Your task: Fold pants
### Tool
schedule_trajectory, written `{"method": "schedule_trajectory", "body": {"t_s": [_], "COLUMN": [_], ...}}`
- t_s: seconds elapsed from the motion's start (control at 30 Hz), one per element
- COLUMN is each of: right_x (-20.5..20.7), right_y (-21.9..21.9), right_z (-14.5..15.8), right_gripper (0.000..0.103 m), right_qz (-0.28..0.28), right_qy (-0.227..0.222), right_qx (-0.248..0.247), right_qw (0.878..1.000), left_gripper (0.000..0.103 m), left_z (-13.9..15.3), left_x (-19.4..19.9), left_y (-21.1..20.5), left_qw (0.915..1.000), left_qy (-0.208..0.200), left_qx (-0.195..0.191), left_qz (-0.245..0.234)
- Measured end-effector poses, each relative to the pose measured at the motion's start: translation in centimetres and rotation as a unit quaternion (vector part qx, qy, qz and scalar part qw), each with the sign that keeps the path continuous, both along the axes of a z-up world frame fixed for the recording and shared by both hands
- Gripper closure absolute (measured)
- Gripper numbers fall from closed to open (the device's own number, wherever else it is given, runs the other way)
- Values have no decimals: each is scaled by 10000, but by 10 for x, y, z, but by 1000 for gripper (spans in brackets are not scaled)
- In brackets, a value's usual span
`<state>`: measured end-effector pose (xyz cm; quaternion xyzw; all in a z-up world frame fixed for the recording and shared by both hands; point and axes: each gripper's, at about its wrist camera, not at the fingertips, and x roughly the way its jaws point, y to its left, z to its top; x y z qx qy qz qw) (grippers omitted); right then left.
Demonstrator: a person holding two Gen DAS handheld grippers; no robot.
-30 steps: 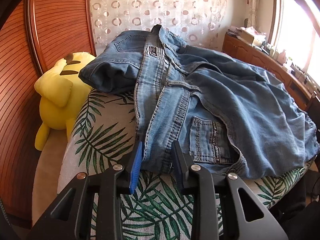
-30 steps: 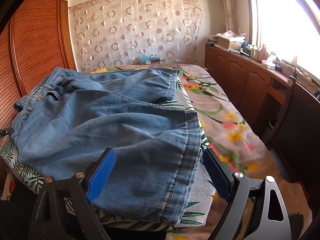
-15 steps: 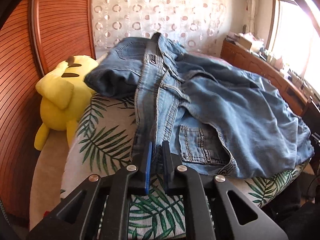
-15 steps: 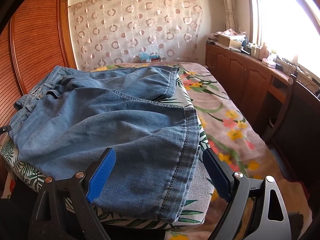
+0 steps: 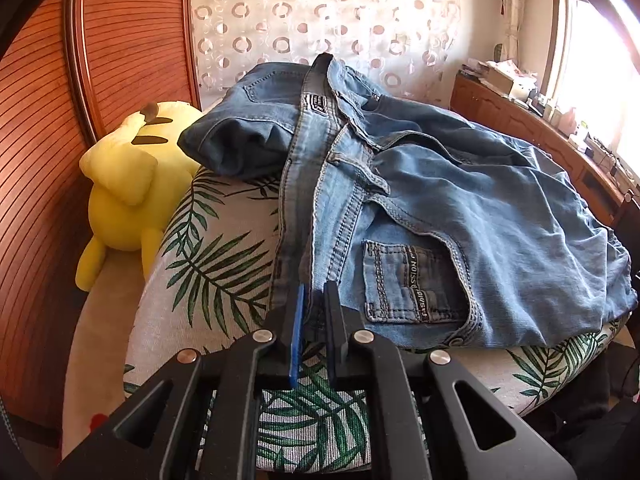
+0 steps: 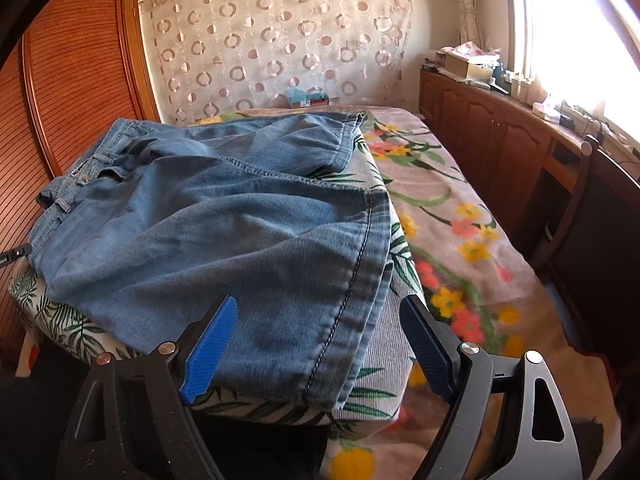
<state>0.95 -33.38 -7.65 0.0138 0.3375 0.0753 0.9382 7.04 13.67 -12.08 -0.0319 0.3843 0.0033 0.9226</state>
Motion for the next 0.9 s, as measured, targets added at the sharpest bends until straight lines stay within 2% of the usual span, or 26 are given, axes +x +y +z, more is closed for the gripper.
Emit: {"method": "schedule_trajectory", "body": {"t_s": [0.5,0.57,0.73,0.8,0.9], "right_x": [-21,-20,-17,-15,-16], "right_y": [3,2,2,4,5], "right_z": [-2,-2,-2,1,6], "right_gripper": [39,47,77,84,88], "right_qz": [241,236,205,260,288], "right_qy": [306,331,364,341,237], "right_qx": [-87,-95,-205,-196,-283], "right_qw": [9992,9991,9989,9989,9989], "left_gripper": [93,93,91,90,86], "left_z": [-3,-2,-2,-1,3], "left_x": [2,2,2,1,-2], "left_y": [-5,-5,-5,-4,-3], "left_qw": [9998,9999,9998,9999,9999], "left_qy": [43,39,46,50,34], "left_qx": [166,165,166,148,130], "left_qz": [28,29,41,64,99]}}
